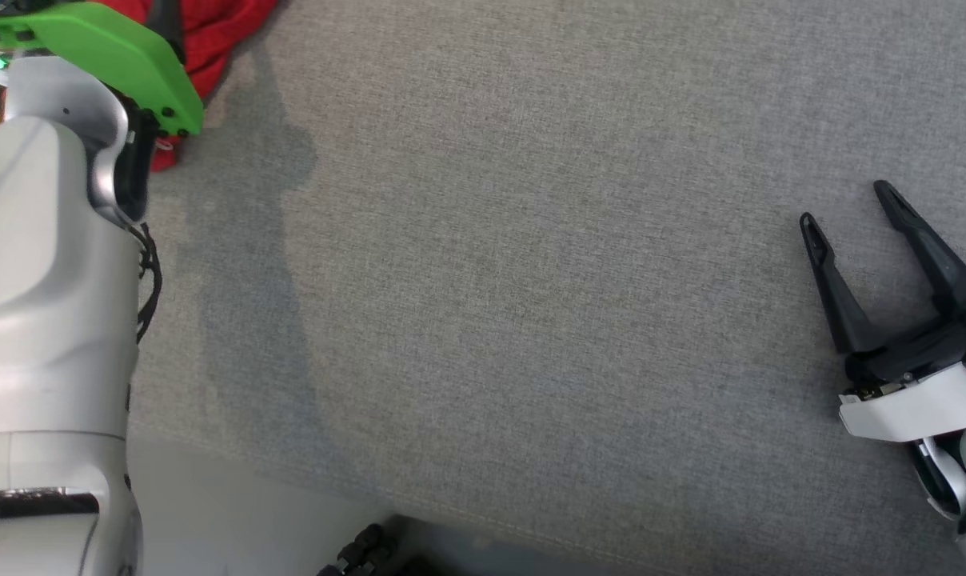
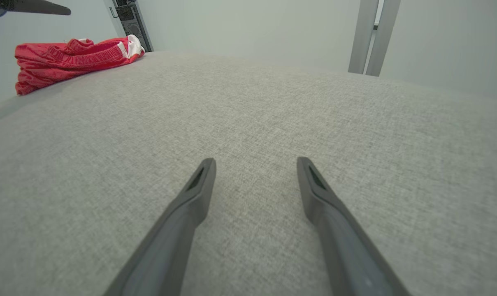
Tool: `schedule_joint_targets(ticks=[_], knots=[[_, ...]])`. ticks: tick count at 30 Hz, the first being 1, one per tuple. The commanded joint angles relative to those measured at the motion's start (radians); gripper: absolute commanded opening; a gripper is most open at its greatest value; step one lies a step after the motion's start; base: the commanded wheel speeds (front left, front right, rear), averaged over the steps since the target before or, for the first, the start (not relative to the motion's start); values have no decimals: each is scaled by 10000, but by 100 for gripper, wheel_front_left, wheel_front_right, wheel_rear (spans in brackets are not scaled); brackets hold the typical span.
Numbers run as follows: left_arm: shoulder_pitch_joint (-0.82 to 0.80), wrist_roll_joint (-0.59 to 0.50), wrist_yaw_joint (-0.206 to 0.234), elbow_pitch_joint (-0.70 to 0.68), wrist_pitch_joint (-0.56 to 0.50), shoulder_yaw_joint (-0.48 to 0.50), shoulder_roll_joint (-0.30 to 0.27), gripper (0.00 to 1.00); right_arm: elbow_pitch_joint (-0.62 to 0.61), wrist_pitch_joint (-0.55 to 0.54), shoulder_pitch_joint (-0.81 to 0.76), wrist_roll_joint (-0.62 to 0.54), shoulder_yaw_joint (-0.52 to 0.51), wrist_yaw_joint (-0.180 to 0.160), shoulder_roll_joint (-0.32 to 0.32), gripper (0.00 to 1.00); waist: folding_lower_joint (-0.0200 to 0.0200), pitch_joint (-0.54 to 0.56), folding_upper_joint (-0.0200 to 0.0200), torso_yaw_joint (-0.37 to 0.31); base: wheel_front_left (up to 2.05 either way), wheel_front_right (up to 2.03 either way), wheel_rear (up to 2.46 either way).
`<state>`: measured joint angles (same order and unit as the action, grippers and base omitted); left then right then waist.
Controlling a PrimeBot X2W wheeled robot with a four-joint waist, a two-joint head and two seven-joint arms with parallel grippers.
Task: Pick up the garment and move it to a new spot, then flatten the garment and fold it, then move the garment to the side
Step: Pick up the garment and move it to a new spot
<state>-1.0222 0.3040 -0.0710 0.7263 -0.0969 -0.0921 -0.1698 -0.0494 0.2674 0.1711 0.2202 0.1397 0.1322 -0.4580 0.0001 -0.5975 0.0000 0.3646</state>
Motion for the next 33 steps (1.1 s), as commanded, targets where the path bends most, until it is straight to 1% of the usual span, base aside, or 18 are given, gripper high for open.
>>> schedule_joint_targets(ticks=[1,4,8,12,17,18,22,26,29,33], knots=[[-439,120,-23,345,-144,119,-164,100,410,-61,-86,-100,-151,-31,-148,100,-1,-527,0,-446,0,0,0],[-902,303,57,1371,-294,261,-249,100,252,-95,-82,-168,-376,-34,-171,100,-1,-759,0,-654,0,0,0],[-1299,475,-25,2448,-192,384,-365,100,44,-111,-126,-221,-602,-34,-182,100,-1,-963,0,-866,0,0,0],[-1397,571,-108,3343,-11,427,-490,100,-136,-117,-161,-261,-750,-35,-195,100,-1,-1114,0,-995,0,0,0],[-1429,562,-171,4191,65,297,-500,100,-271,-120,-239,-313,-870,-36,-203,100,-1,-1241,0,-1026,0,0,0],[-1444,529,-194,4294,186,254,-508,0,-292,-120,-230,-317,-882,-36,-199,100,-1,-1257,0,-1023,0,0,0],[-1435,548,-387,4508,759,116,-660,0,-337,-120,-98,-348,-788,-34,-77,100,-1,-1152,0,-1051,0,0,0],[-1466,472,-499,4368,1723,-41,-845,0,-324,-117,20,-296,-653,-29,114,100,-1,-776,0,-1088,0,0,0],[-1406,416,-554,4224,2408,-231,-989,0,-308,-91,118,-235,-488,-20,375,100,-1,-299,0,-1175,0,0,0],[-1179,318,-588,3994,2942,-576,-1100,0,-213,-47,214,-149,-297,-13,782,100,-1,519,0,-1374,0,0,0]])
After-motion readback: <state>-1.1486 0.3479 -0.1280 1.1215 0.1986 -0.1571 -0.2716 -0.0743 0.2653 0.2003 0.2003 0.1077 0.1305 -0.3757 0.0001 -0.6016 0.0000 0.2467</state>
